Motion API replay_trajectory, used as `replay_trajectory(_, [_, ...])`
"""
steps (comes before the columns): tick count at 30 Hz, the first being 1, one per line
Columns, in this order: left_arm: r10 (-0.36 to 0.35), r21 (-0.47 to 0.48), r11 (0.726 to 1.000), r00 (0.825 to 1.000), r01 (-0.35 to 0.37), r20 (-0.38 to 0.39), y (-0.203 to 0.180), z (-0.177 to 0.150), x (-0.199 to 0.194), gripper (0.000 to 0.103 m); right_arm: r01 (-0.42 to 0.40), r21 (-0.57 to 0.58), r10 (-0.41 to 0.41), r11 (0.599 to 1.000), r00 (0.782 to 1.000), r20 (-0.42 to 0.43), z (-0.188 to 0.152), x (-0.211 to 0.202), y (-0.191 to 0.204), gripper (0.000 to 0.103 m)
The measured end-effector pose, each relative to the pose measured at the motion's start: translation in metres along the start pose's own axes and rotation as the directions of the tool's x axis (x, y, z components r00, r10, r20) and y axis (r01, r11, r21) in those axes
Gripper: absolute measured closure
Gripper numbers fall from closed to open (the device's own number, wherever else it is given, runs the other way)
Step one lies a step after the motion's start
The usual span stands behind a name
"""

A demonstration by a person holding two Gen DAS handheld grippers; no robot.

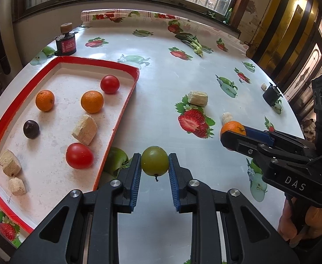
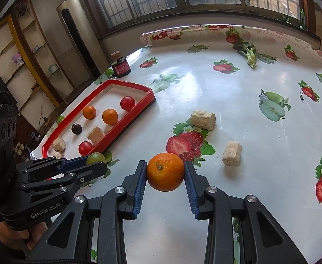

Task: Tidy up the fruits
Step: 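Carry the green tomato and orange over the red tray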

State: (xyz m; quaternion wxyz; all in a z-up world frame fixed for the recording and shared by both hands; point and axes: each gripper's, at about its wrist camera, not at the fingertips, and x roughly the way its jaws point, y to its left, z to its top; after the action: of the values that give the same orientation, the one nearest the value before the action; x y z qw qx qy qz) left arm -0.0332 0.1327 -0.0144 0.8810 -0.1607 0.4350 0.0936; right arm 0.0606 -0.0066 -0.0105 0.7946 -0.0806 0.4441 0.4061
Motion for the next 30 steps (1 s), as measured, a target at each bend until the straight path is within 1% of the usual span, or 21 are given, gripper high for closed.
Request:
replay_trajectory(13, [0.037,-0.053,0.998,0.999,-0.036,0.012,0.032,0.001,-0.008,0.081,-0.036,-0.047,0.036,0.998,0.999,-0.016,0.016,0.021,0.028,0.068])
replay_trajectory(30, [0.101,-0.165,0.982,0.995,-0.095,0.028,0.100,0.004,-0.019,0.081,-0.085,-0.119,0.079,0.989,0.995,-0.056,0.046,0.066,0.075,0.068])
